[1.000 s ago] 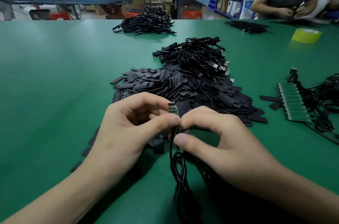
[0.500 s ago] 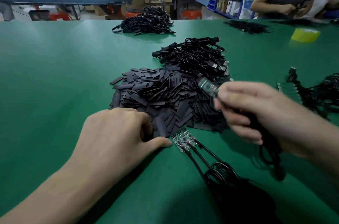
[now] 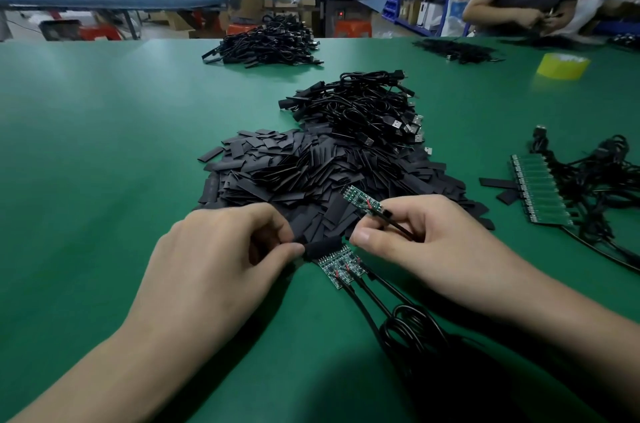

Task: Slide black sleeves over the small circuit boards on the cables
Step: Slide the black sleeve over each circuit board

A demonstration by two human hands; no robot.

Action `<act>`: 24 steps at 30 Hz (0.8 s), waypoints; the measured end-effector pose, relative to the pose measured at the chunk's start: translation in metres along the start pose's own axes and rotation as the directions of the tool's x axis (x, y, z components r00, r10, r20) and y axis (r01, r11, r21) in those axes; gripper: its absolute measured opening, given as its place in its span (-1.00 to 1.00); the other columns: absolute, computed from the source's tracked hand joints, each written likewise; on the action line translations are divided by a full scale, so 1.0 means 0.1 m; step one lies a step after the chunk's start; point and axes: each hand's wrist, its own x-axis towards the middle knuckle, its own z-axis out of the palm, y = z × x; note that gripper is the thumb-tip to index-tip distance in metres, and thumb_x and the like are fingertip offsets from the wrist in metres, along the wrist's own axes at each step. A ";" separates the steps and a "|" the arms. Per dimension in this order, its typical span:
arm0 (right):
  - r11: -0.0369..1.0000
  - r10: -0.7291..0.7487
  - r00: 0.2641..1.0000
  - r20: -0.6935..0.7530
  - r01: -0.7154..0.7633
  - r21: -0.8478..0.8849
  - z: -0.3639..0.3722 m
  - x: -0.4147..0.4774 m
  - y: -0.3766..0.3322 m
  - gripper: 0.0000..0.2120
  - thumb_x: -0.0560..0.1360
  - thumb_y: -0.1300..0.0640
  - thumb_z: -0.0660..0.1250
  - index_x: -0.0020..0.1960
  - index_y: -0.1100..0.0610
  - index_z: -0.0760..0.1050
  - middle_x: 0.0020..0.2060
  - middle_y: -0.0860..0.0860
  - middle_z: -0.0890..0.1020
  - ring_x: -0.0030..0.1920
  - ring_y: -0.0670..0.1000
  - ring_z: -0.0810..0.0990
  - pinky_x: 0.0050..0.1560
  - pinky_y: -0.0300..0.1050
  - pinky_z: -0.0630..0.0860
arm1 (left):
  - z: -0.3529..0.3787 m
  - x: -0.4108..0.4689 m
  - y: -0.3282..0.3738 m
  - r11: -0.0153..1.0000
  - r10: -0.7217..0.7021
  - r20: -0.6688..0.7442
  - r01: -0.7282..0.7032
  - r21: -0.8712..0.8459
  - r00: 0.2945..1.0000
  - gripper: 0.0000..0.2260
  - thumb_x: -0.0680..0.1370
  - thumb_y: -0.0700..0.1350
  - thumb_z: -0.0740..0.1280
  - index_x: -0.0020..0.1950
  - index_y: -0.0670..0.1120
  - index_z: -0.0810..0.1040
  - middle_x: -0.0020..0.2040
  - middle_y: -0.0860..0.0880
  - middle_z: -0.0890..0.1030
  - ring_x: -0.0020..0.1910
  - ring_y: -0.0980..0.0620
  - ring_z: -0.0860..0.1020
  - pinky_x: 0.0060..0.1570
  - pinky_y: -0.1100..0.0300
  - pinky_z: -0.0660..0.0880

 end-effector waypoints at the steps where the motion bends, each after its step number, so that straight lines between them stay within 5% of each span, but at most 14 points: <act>1: 1.000 -0.008 1.000 -0.003 0.008 0.000 0.00 0.00 0.00 -0.80 0.55 -0.11 0.39 -0.11 0.01 0.61 -0.41 -0.11 0.35 -0.40 -0.14 0.26 -0.38 -0.25 0.21 | 0.00 0.01 -0.02 1.000 0.024 -0.037 -0.025 -0.013 0.999 -0.84 0.41 0.23 0.46 -0.18 0.20 0.57 -0.35 0.29 0.59 -0.34 0.25 0.55 -0.29 0.12 0.54; 5: 0.998 -0.025 1.000 -0.020 0.026 0.053 0.03 -0.01 0.01 -0.74 0.51 -0.18 0.35 -0.04 0.00 0.62 -0.37 -0.10 0.44 -0.35 -0.13 0.34 -0.29 -0.15 0.27 | 0.01 0.01 0.02 0.942 0.109 -0.119 -0.141 -0.304 0.987 -0.88 0.41 0.12 0.50 -0.17 0.12 0.65 -0.33 0.21 0.64 -0.36 0.22 0.62 -0.29 0.34 0.50; 10: 0.993 -0.052 0.999 0.000 0.052 0.101 0.06 -0.02 -0.01 -0.66 0.48 -0.21 0.32 -0.07 0.08 0.60 -0.39 -0.07 0.41 -0.36 -0.09 0.31 -0.31 -0.07 0.23 | 0.14 -0.06 0.12 0.782 0.094 -0.069 -0.117 -0.612 0.993 -0.90 0.37 0.05 0.52 -0.17 0.09 0.70 -0.32 0.06 0.67 -0.42 0.07 0.61 -0.35 0.30 0.51; 13: 0.991 -0.057 0.998 -0.013 0.058 0.119 0.07 -0.03 -0.01 -0.65 0.49 -0.16 0.33 -0.08 0.14 0.58 -0.43 -0.02 0.39 -0.39 -0.09 0.30 -0.36 -0.05 0.21 | 0.17 -0.06 0.12 0.816 0.127 -0.116 -0.170 -0.552 0.985 -0.86 0.37 0.09 0.57 -0.14 0.11 0.70 -0.28 0.12 0.67 -0.36 0.11 0.62 -0.31 0.33 0.50; 16: 0.990 -0.043 0.999 -0.015 0.044 0.134 0.08 -0.02 -0.01 -0.67 0.48 -0.14 0.33 -0.08 0.15 0.58 -0.39 0.08 0.44 -0.35 -0.02 0.32 -0.33 0.13 0.27 | 0.15 -0.06 0.11 0.896 0.262 -0.179 -0.308 -0.320 0.948 -0.76 0.39 0.19 0.52 -0.05 0.12 0.70 -0.20 0.20 0.64 -0.22 0.21 0.61 -0.20 0.30 0.52; 19: 0.987 -0.022 1.000 0.022 0.018 0.162 0.08 -0.02 -0.01 -0.71 0.49 -0.14 0.34 -0.10 0.09 0.60 -0.41 -0.05 0.40 -0.38 -0.05 0.29 -0.36 -0.02 0.20 | 0.15 -0.06 0.09 0.904 0.314 -0.196 -0.356 -0.236 0.929 -0.79 0.44 0.15 0.51 -0.02 0.08 0.72 -0.14 0.20 0.64 -0.17 0.22 0.61 -0.20 0.16 0.57; 24: 0.966 0.023 1.000 0.002 -0.023 0.256 0.00 0.00 0.02 -0.60 0.51 -0.29 0.24 0.01 0.04 0.54 -0.44 -0.10 0.35 -0.45 -0.09 0.28 -0.45 -0.23 0.24 | 0.12 -0.02 0.05 0.904 0.249 -0.221 -0.308 -0.295 0.943 -0.82 0.41 0.09 0.52 -0.05 0.06 0.75 -0.16 0.19 0.66 -0.18 0.22 0.63 -0.14 0.23 0.53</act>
